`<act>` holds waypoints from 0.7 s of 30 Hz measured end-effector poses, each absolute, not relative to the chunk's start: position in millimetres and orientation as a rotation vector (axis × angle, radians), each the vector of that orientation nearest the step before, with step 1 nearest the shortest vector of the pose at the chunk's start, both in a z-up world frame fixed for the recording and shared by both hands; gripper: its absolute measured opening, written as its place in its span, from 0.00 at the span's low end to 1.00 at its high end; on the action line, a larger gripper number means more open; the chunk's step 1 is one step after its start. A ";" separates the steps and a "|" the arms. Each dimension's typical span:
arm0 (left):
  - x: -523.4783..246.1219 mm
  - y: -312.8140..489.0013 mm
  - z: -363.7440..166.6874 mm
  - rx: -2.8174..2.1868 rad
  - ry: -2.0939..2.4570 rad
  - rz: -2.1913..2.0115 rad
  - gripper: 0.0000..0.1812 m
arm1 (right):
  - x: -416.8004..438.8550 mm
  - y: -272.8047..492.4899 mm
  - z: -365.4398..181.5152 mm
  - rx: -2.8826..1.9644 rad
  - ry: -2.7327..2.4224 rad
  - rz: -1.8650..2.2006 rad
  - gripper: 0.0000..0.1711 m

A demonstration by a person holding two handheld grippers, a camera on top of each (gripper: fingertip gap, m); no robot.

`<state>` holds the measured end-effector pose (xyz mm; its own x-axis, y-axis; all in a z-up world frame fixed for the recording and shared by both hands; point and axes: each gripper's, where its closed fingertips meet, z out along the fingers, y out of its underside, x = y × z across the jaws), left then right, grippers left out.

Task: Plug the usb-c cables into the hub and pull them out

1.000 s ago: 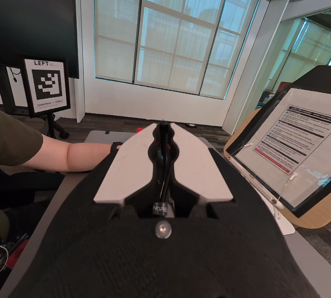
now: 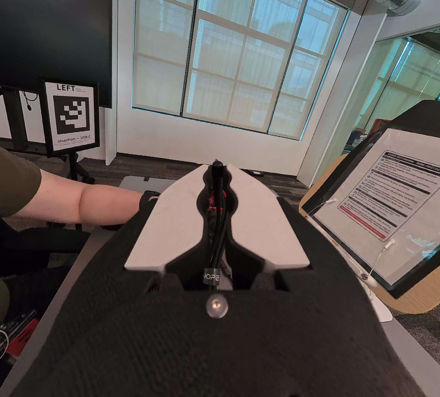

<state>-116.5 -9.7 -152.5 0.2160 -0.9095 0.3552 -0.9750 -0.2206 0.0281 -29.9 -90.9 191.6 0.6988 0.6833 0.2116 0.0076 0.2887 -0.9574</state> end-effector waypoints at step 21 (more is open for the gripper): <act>-134.2 5.5 -161.7 2.575 -2.355 0.658 0.30 | -34.5 -93.5 191.2 -1.214 -0.711 0.473 0.05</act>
<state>-134.2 5.5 -161.7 0.0908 -0.9958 -0.0062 -0.8484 -0.0741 -0.5241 -34.5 -93.5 191.2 0.6975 0.6753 0.2398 0.0408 0.2966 -0.9541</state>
